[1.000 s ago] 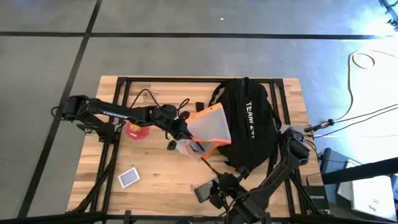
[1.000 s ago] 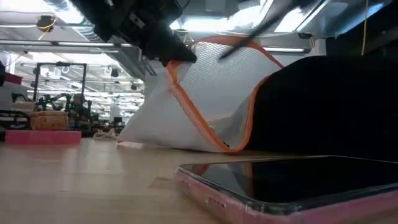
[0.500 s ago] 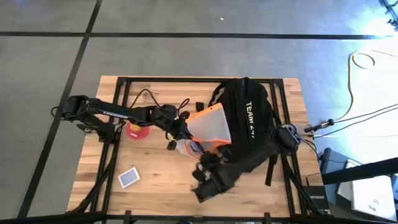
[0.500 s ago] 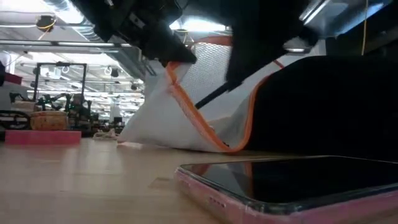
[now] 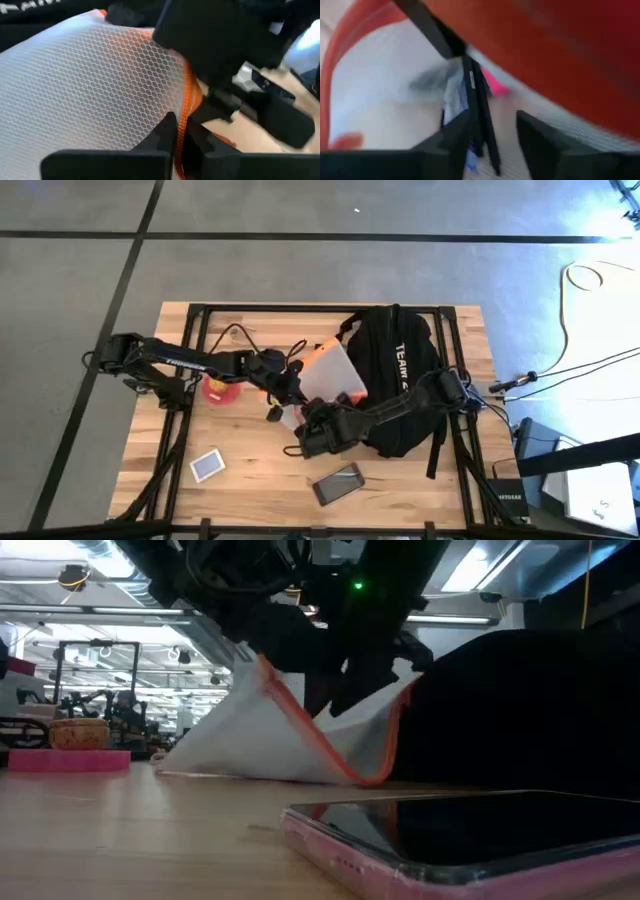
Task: Unpack backpack
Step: Put the blue game card deck into the transparent white zip bag
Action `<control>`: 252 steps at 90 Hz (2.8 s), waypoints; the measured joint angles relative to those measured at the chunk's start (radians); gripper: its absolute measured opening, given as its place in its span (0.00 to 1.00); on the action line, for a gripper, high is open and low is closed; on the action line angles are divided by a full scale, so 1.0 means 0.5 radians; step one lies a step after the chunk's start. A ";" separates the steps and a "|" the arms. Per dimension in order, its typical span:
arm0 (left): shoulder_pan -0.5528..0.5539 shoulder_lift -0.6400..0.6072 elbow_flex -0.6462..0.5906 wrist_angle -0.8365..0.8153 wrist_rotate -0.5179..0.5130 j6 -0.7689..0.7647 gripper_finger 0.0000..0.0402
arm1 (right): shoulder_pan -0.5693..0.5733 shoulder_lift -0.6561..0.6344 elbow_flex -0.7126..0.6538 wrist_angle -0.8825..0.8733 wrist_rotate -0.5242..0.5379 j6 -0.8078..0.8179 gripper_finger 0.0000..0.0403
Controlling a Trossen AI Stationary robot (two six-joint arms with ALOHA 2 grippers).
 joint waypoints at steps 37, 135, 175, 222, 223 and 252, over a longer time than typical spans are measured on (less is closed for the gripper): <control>0.000 0.000 0.000 -0.013 0.005 0.024 0.00 | 0.333 -0.194 0.120 -0.034 0.178 -0.078 0.79; -0.012 0.001 0.001 0.150 0.004 -0.027 0.00 | 0.005 0.923 0.449 2.919 -0.998 -2.231 0.46; -0.012 0.001 0.001 0.155 0.003 -0.013 0.00 | -0.080 1.321 1.379 2.342 -1.308 -2.291 0.27; -0.012 0.001 0.001 0.145 0.004 -0.012 0.00 | -0.052 1.209 1.376 1.635 -1.244 -1.963 0.02; -0.012 0.001 0.001 0.146 0.004 -0.009 0.00 | -0.052 1.193 1.376 1.579 -1.245 -1.953 0.02; -0.012 0.001 0.000 0.281 0.004 -0.040 0.00 | -0.021 0.881 1.379 0.638 -1.218 -1.985 0.00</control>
